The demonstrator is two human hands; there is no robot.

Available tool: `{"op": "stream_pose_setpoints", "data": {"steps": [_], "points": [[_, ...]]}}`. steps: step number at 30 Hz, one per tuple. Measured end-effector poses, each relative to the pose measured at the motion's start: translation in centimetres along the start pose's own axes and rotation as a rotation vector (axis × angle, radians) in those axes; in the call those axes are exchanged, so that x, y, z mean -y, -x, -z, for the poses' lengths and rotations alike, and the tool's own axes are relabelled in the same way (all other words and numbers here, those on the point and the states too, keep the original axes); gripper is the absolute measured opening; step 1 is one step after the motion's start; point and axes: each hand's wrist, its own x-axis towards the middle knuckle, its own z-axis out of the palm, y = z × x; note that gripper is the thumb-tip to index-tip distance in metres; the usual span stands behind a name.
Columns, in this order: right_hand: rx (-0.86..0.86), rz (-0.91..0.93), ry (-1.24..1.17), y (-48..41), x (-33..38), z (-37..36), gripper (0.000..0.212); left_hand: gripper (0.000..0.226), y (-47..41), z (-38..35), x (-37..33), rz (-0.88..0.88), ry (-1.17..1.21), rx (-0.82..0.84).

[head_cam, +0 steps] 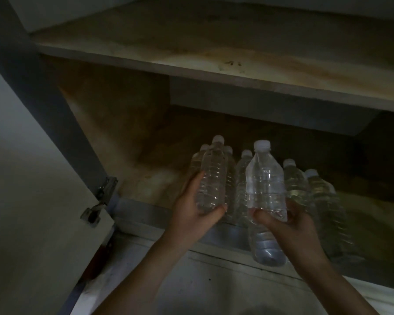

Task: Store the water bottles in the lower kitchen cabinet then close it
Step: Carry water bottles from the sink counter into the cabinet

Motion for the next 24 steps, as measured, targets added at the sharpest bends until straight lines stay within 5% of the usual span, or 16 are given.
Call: {"op": "stream_pose_setpoints", "data": {"steps": [8, 17, 24], "points": [[0.052, 0.011, 0.033, -1.8, 0.5, -1.1, 0.009, 0.085, -1.7, 0.0, 0.4, -0.023, -0.048, -0.044], [0.017, 0.008, 0.346, -5.9, 2.1, -3.0, 0.026, 0.078, -2.4, -0.3, 1.0, -0.068, -0.033, -0.075], [0.046, 0.037, 0.354, -6.0, 1.6, -3.3, 0.020, 0.079, -2.5, -0.3, 1.2, -0.071, -0.025, -0.059]]}}
